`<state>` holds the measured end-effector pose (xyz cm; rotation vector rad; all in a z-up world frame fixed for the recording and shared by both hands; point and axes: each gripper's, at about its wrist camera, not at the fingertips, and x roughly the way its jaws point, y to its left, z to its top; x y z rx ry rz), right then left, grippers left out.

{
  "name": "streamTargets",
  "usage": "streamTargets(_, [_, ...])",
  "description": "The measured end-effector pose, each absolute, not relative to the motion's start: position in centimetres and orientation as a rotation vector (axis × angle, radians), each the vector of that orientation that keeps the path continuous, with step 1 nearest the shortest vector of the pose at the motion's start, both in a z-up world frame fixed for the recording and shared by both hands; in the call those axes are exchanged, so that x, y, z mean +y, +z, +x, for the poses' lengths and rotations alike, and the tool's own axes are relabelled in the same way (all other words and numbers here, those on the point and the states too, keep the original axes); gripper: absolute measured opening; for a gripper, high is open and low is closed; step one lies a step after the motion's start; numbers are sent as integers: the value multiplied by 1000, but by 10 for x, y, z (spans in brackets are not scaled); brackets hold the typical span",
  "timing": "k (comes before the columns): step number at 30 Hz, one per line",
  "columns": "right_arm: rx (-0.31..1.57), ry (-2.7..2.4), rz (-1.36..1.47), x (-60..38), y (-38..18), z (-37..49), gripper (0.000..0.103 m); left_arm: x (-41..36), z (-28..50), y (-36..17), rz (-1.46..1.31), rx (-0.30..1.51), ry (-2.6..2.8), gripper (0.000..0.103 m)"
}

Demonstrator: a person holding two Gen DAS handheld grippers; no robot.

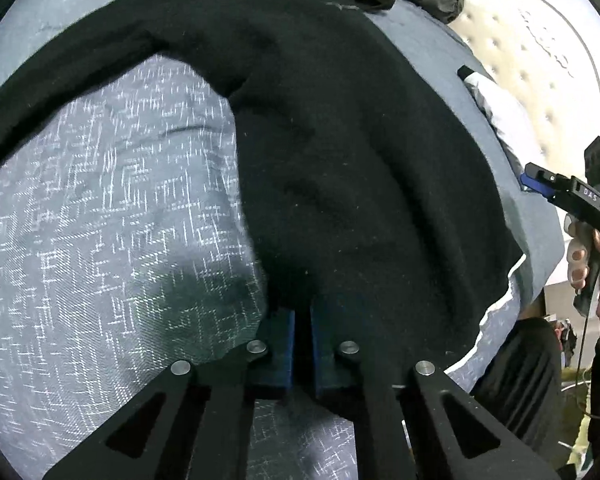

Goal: Fold clothes
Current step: 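Drag the held sleeve across the bed with the left gripper, spreading it flat, then grasp the other sleeve with the right gripper and pull it away from the body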

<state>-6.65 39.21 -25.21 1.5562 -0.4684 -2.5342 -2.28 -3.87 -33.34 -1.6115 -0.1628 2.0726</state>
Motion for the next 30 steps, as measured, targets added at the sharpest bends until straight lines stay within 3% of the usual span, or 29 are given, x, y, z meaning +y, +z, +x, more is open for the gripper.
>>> streamTargets(12, [-448, -2524, 1593, 395, -248, -59, 61, -118, -32, -255, -1455, -247, 2223, 5])
streamTargets(20, [-430, -2444, 1729, 387, -274, -62, 61, -173, -49, -255, -1492, -300, 2290, 5])
streamTargets(30, [-420, -2328, 1902, 378, -323, -61, 61, -178, -46, -267, -1518, -318, 2283, 5])
